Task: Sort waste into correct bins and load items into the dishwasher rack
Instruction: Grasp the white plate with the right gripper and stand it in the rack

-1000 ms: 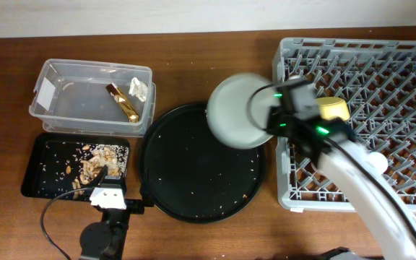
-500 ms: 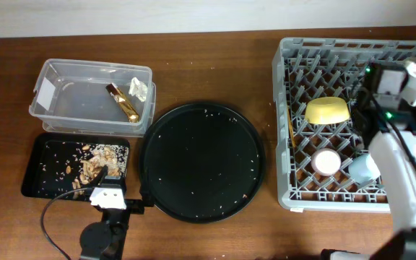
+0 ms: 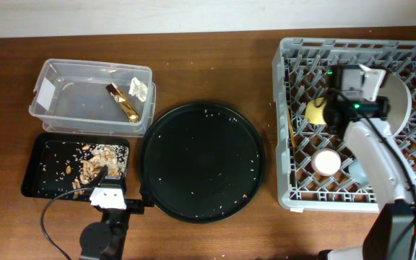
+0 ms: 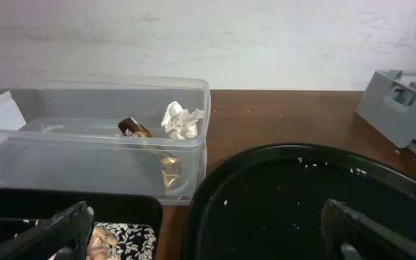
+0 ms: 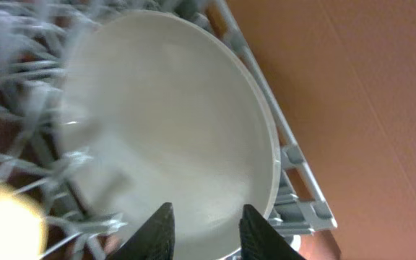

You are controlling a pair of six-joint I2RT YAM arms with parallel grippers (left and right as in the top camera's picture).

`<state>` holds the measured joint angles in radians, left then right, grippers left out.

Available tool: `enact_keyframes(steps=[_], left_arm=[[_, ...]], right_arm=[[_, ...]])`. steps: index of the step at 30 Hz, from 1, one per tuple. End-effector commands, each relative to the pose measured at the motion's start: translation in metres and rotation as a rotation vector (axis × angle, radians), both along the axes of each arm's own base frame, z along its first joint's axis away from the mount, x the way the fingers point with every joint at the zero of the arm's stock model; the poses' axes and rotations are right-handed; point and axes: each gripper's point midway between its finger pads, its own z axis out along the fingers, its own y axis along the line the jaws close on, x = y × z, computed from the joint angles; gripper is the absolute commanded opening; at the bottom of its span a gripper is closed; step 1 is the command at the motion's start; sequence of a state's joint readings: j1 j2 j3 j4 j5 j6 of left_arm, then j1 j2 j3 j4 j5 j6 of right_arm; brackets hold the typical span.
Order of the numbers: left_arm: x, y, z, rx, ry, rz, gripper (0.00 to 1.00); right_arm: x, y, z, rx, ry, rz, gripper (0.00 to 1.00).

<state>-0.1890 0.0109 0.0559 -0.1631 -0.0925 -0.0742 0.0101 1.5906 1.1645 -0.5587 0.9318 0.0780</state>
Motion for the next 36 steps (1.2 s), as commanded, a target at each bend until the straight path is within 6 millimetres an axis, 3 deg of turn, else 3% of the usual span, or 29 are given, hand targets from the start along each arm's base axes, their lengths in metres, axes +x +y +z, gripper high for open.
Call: enact_keyframes(steps=[1, 2, 4, 6, 8, 9, 10, 13, 20, 23, 26, 29, 31, 32, 33, 35, 36], left_arm=[[0.0, -0.001, -0.002, 0.01, -0.003, -0.007, 1.0], [0.0, -0.001, -0.002, 0.01, -0.003, -0.007, 1.0], [0.0, -0.001, -0.002, 0.01, -0.003, -0.007, 0.99], [0.0, -0.001, -0.002, 0.01, -0.003, -0.007, 0.99], [0.0, -0.001, -0.002, 0.01, -0.003, -0.007, 0.99], [0.0, -0.001, -0.002, 0.01, -0.003, -0.007, 0.99], [0.0, -0.001, -0.002, 0.01, -0.003, -0.007, 1.0], [0.0, -0.001, -0.002, 0.01, -0.003, -0.007, 1.0], [0.0, -0.001, -0.002, 0.01, -0.003, -0.007, 0.99], [0.0, -0.001, -0.002, 0.01, -0.003, -0.007, 0.99], [0.0, -0.001, -0.002, 0.011, -0.003, -0.007, 0.99], [0.0, -0.001, -0.002, 0.01, -0.003, -0.007, 0.99], [0.0, -0.001, -0.002, 0.01, -0.003, -0.007, 0.99], [0.0, -0.001, -0.002, 0.011, -0.003, -0.007, 0.99], [0.0, -0.001, -0.002, 0.011, -0.003, -0.007, 0.99], [0.0, -0.001, -0.002, 0.01, -0.003, -0.007, 0.99], [0.0, -0.001, -0.002, 0.01, -0.003, -0.007, 0.99]], right_arm=[[0.004, 0.055, 0.038, 0.046, -0.087, 0.162, 0.42], [0.004, 0.087, 0.04, 0.127, -0.083, 0.271, 0.45], [-0.004, 0.169, 0.031, 0.404, -0.049, 0.538, 0.51], [-0.034, 0.247, 0.013, 0.766, 0.033, 0.694, 0.53], [-0.071, 0.297, -0.008, 1.043, 0.18, 0.701, 0.53], [-0.105, 0.328, -0.037, 1.194, 0.342, 0.634, 0.53], [-0.115, 0.337, -0.048, 1.209, 0.399, 0.622, 0.52], [-0.143, 0.356, -0.073, 1.181, 0.545, 0.6, 0.46], [-0.145, 0.365, -0.069, 1.187, 0.526, 0.629, 0.47], [-0.144, 0.364, -0.049, 1.184, 0.471, 0.7, 0.47], [-0.139, 0.354, -0.023, 1.152, 0.358, 0.743, 0.55], [-0.138, 0.341, 0.011, 1.122, 0.224, 0.806, 0.55], [-0.145, 0.336, 0.037, 1.091, 0.165, 0.93, 0.61], [-0.151, 0.332, 0.051, 1.096, 0.122, 0.963, 0.92], [-0.154, 0.33, 0.063, 1.108, 0.083, 0.989, 0.98], [-0.162, 0.324, 0.076, 1.114, 0.04, 1.013, 0.98], [-0.166, 0.321, 0.074, 1.112, 0.057, 1.004, 0.98]])
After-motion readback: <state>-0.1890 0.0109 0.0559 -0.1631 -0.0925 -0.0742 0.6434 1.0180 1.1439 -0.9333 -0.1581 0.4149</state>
